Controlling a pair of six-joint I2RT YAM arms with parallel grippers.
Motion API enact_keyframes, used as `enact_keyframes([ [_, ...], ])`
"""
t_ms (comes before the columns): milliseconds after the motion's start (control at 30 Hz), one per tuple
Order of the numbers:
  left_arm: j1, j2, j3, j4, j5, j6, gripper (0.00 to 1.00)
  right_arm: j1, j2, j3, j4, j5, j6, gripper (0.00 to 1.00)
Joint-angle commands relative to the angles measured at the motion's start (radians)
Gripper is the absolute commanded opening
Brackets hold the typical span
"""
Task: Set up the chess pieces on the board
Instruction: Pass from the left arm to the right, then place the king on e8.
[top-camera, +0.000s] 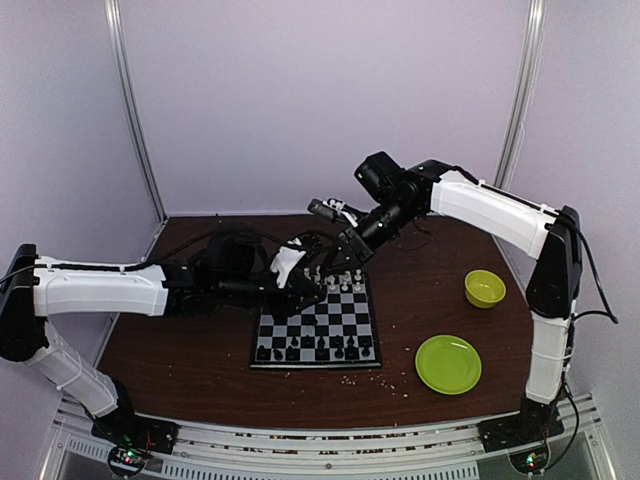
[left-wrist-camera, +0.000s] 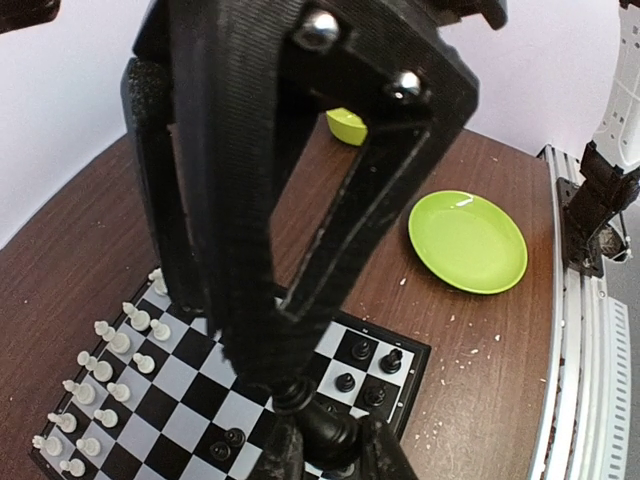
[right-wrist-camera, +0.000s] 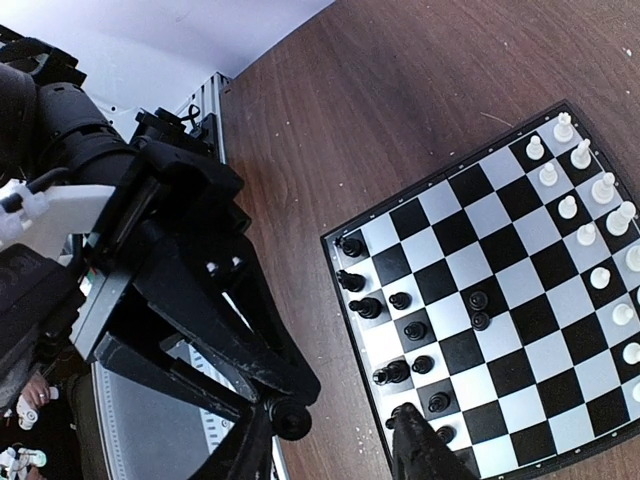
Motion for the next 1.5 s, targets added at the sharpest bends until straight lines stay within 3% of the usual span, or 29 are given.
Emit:
enact_keyframes([
  [0, -0.015, -0.023, 0.008, 0.044, -0.005, 0.020, 0.14, 0.013, 0.009, 0.020, -0.005, -0.052, 0.026, 0.39],
  [433, -0.018, -0.041, -0.020, 0.074, -0.039, -0.009, 0.14, 0.028, 0.012, -0.011, -0.012, -0.069, 0.024, 0.26],
  [700, -0.018, -0.026, -0.013, 0.067, -0.057, -0.014, 0.15, 0.029, 0.012, -0.010, -0.005, -0.075, 0.010, 0.10],
  [800, -0.018, -0.028, -0.001, 0.038, -0.109, -0.018, 0.26, 0.028, 0.009, 0.020, -0.013, -0.055, -0.015, 0.07],
  [967, -0.016, -0.137, 0.087, -0.211, -0.273, 0.053, 0.44, 0.024, -0.051, 0.025, 0.026, 0.037, -0.091, 0.06],
  [1033, -0.008, -0.203, 0.115, -0.279, -0.331, 0.109, 0.57, 0.024, -0.116, -0.049, 0.125, 0.069, -0.090, 0.06],
  [1100, 0.027, -0.252, 0.150, -0.338, -0.355, 0.128, 0.68, 0.029, -0.169, -0.139, 0.235, 0.098, -0.081, 0.06],
  [1167, 0.088, -0.278, 0.188, -0.376, -0.364, 0.121, 0.72, 0.045, -0.210, -0.211, 0.317, 0.136, -0.094, 0.06],
  [1367, 0.309, -0.230, 0.265, -0.365, -0.323, 0.097, 0.71, 0.153, -0.292, -0.416, 0.460, 0.272, -0.233, 0.05],
  [1467, 0.403, -0.177, 0.277, -0.356, -0.208, 0.060, 0.66, 0.209, -0.299, -0.473, 0.494, 0.310, -0.296, 0.06],
])
